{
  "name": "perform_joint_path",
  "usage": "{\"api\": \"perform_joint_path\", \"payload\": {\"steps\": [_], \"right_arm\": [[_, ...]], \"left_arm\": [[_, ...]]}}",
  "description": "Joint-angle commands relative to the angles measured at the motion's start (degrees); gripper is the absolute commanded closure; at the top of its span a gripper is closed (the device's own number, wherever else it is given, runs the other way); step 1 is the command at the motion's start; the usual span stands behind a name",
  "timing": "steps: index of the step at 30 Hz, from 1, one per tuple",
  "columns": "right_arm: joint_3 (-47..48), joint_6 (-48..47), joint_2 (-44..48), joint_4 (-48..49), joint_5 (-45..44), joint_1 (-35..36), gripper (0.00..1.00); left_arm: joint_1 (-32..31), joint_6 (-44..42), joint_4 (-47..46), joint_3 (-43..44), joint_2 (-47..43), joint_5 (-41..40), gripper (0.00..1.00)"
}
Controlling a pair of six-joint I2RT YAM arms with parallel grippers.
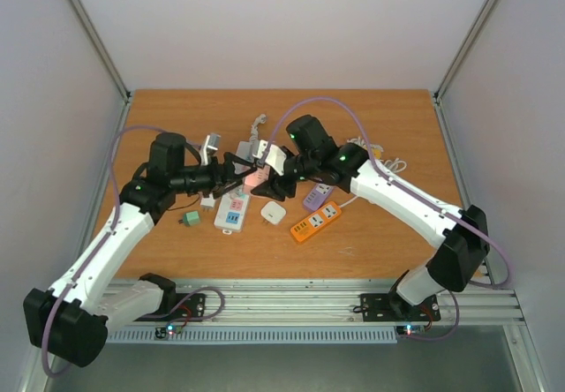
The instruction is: Insert the plug
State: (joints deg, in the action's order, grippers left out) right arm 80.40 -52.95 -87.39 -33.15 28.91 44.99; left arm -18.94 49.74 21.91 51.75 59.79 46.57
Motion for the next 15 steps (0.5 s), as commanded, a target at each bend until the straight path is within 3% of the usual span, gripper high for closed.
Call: {"api": "perform_joint_path", "payload": {"steps": [1, 6, 11, 15], "right_arm": [[4.8, -1.8, -2.9, -2.1, -0.1, -1.6, 0.75], [7.7, -1.9, -8.3, -1.8, 1.7, -5.0, 0.77], [13.0, -2.1, -17.0, 0.5, 1.4, -7.3, 0.79], [21.4, -2.2, -26.0, 0.6, 0.3, -7.9, 0.79]], "left_arm": [[0.8, -8.7, 14.3, 6.2, -3.0, -19.8, 0.04], [2.2, -12.9, 22.6, 8.1, -8.7, -40.2, 0.02], [2.6, -15.9, 25.9, 9.2, -14.3, -49.4, 0.01], [2.6, -18.5, 27.2, 9.0, -17.3, -51.8, 0.01]]}}
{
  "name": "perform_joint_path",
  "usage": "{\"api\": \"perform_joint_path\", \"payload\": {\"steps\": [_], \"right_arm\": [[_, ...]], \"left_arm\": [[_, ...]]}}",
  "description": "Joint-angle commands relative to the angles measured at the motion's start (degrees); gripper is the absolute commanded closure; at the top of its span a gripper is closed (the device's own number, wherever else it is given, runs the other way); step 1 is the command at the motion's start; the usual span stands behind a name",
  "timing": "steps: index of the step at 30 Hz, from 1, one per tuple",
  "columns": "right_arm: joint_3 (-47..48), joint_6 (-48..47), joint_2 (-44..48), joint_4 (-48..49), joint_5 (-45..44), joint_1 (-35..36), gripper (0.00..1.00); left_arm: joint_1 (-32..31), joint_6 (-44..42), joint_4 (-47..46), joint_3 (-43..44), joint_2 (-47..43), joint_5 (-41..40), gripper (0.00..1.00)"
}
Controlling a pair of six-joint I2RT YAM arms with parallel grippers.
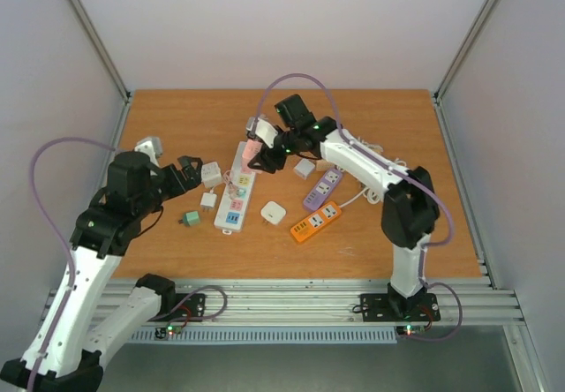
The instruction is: Insert the plug
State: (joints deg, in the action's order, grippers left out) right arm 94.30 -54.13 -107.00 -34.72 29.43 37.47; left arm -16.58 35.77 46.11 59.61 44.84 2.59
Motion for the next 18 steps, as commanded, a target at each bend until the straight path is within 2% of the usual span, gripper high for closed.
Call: {"api": "perform_joint_path", "payload": {"steps": [1, 10, 18], "right_arm": [[9.9, -1.1, -8.8, 2.0, -1.2, -0.5, 0.79], [28.6, -2.6, -24.7, -3.9, -2.0, -1.9, 0.8], [33.8, -3.3, -29.6, -8.7, -0.7, -3.0, 0.8]], "left_arm": [[0.2, -5.3, 3.4, 1.0, -2.7, -8.3, 0.01], [0.4, -8.3, 3.6, -1.7, -4.5, -13.4, 0.0], [0.5, -9.7, -0.3, -4.7, -3.9, -14.8, 0.01]]}}
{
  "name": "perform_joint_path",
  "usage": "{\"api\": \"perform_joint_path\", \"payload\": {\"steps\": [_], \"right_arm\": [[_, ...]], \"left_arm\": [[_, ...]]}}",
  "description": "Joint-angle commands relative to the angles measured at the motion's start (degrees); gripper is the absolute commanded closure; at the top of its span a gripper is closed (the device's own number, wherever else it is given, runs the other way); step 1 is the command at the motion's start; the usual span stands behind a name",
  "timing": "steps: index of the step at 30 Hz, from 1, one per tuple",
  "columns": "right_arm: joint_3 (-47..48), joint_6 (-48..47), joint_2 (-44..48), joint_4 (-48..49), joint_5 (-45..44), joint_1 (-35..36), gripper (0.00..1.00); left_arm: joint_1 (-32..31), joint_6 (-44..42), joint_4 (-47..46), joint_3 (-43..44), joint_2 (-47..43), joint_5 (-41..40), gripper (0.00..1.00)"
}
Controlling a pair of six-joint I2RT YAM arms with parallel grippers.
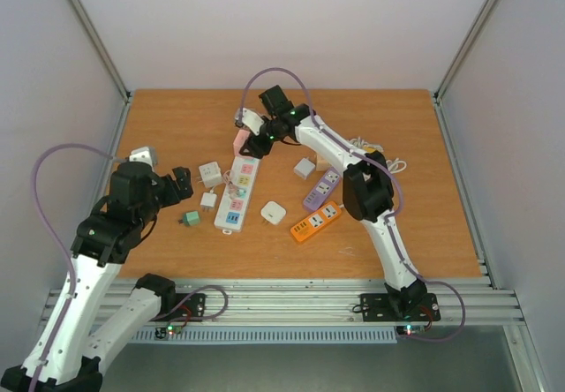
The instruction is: Insert the plug
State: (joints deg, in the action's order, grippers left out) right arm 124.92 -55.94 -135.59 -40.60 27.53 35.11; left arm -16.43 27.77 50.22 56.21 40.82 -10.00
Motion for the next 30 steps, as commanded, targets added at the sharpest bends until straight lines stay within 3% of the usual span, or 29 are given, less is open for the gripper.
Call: {"api": "perform_joint_path", "payload": {"steps": [1, 30], "right_arm": [[3.2, -1.5, -1.2, -3.1, 1.2, -0.7, 0.8], [13.3, -4.2, -9.6, -10.1, 2.7, -2.0, 0.79]], "left_arm": [[0.3, -1.7, -4.7, -1.5, 0.3, -2.2, 0.01], [0.9, -3.8, -7.6, -4.4, 2.8, -1.9, 0.01]]}}
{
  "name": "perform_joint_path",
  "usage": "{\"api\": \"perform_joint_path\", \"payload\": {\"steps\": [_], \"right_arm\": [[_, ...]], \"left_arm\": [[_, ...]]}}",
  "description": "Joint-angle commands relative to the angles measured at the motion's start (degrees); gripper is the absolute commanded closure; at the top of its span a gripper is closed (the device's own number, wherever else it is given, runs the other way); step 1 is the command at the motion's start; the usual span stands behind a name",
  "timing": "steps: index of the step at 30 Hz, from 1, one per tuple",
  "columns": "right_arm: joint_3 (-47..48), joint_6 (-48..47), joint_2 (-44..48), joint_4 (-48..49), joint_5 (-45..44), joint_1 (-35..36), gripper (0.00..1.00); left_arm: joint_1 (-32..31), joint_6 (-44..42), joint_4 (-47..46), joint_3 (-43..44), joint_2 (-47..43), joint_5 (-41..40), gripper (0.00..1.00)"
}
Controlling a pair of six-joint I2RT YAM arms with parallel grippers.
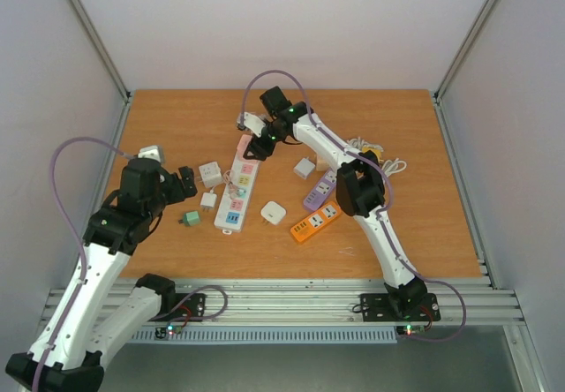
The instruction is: Insert the plug
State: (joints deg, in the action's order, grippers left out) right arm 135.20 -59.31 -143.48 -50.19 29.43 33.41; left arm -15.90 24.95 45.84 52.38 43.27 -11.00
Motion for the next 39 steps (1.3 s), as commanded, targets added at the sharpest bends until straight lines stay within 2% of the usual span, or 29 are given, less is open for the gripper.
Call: {"api": "perform_joint_path", "payload": {"steps": [1, 24, 27, 39], "right_arm": [[3.1, -0.8, -2.0, -0.6, 0.9, -0.3, 0.79], [2.2, 1.3, -3.6, -4.0, -0.6, -0.6, 0.78], [-1.6, 3.4, -1.4, -2.8, -2.9, -0.6, 0.8], [-26.8, 11.7, 13.8, 11.8, -12.9, -1.6, 0.81]], "left_arm": [[0.5, -1.0, -3.2, -0.6, 0.3, -0.9, 0.01], [1.1, -1.9, -4.0, -0.9, 0.9, -0.1, 0.01], [1.2, -1.9, -4.2, -1.0, 0.9, 0.2, 0.01], [1.6, -1.8, -4.7, -1.1, 1.3, 1.7, 0.01]]}}
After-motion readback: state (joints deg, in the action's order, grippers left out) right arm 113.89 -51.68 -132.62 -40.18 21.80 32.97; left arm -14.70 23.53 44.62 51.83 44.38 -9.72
